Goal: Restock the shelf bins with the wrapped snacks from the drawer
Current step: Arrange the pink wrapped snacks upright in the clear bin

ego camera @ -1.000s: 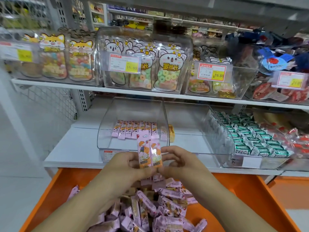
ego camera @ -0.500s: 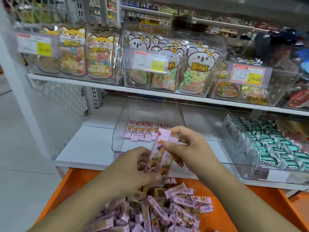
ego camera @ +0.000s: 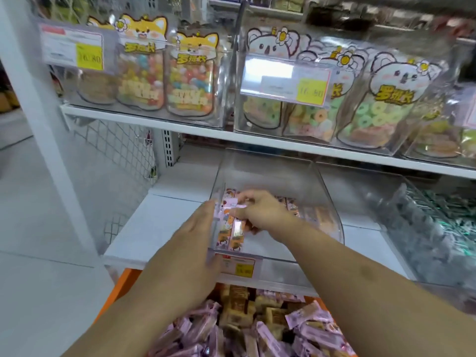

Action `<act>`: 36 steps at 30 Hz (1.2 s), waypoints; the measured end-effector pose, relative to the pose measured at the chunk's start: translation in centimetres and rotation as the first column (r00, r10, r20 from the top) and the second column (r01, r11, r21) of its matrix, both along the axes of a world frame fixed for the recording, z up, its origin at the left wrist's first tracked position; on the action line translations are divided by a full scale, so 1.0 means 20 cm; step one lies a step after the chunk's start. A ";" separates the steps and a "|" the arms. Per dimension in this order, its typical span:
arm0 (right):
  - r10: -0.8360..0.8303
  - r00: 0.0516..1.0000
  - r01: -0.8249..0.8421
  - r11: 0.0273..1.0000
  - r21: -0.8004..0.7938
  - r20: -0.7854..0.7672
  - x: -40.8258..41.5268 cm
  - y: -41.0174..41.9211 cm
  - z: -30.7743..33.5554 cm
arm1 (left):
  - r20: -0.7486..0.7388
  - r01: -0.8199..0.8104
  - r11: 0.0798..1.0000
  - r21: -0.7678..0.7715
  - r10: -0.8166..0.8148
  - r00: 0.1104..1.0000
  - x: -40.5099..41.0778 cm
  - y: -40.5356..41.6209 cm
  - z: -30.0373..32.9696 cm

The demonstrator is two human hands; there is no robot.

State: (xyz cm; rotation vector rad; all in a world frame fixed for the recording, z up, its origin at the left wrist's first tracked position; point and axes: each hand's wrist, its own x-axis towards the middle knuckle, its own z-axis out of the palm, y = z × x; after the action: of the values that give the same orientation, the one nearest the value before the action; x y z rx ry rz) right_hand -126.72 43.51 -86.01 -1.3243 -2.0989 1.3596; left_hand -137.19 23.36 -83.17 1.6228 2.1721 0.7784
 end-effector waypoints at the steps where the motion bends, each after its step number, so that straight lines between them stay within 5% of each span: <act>1: 0.035 0.999 -0.035 0.999 0.000 0.034 -0.02 -0.01 -0.03 | -0.001 -0.003 1.000 0.015 0.003 1.000 0.00 0.00 -0.01; 9: 0.122 0.937 -0.237 0.910 0.339 0.327 -0.05 -0.05 -0.07 | 0.016 0.023 0.999 0.041 -0.023 1.000 -0.02 -0.01 -0.03; 16: 0.244 0.887 -0.382 0.865 0.324 0.393 -0.03 -0.09 -0.07 | 0.004 0.010 1.000 0.023 -0.010 1.000 -0.01 0.00 -0.04; 36: 0.200 0.879 -0.383 0.836 0.392 0.434 -0.02 -0.06 -0.12 | -0.010 0.009 1.000 0.023 -0.009 1.000 -0.01 0.00 -0.04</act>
State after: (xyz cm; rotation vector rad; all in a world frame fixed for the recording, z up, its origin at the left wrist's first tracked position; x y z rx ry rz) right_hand -127.05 42.24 -88.40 -1.1433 -2.7632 0.6280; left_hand -137.35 23.33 -84.05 1.6496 2.1686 0.7977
